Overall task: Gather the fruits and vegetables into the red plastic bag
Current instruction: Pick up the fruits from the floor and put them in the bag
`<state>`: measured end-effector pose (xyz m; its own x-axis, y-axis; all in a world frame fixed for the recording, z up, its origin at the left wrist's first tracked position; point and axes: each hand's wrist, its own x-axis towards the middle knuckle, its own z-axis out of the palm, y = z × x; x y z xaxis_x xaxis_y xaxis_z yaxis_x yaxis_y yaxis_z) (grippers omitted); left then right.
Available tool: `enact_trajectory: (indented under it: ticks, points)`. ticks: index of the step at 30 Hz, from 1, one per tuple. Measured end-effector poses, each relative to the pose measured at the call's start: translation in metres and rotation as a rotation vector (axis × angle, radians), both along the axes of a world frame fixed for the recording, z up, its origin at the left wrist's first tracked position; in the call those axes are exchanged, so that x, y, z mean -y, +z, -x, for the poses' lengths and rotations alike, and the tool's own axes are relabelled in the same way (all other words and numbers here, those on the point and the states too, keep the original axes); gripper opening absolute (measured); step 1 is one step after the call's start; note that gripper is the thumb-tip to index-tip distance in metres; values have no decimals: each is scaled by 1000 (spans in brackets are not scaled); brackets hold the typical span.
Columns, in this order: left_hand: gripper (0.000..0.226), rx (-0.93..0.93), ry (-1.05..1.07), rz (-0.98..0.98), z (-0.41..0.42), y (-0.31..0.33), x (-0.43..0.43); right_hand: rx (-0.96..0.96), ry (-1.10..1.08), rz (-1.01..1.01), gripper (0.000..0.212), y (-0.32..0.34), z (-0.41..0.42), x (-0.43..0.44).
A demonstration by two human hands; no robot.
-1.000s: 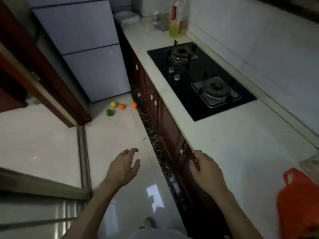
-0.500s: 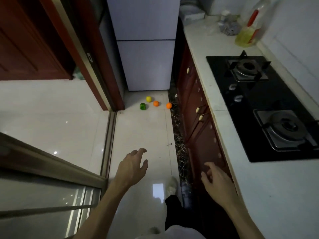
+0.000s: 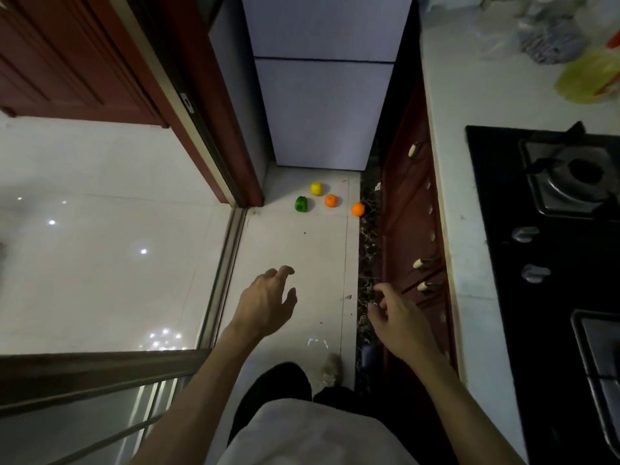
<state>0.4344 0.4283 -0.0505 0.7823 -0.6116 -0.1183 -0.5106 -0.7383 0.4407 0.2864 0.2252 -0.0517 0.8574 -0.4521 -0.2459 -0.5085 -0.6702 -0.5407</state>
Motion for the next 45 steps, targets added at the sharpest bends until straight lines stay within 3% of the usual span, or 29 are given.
enact_trajectory:
  ticks: [10,21,29,37,42,45]
  points:
    - [39,-34,55,-56,-157,-39,58,-131,110,-30,38,-34,-163,74]
    - [41,-185,-104,-188,-395,-147,155,-341,-6,-98,40,-133,-361,172]
    - [40,-344,-72,-269,-492,-317,215,-493,7,-151,38,-302,-459,249]
    - [41,-433,33,-289,-533,-496,269,-642,28,-222,40,-490,-520,328]
    - [45,-471,110,-315,-557,-607,296,-772,13,-257,29,-611,-556,375]
    - [59,-418,148,-333,-573,-669,308,-776,-34,-201,47,-675,-579,395]
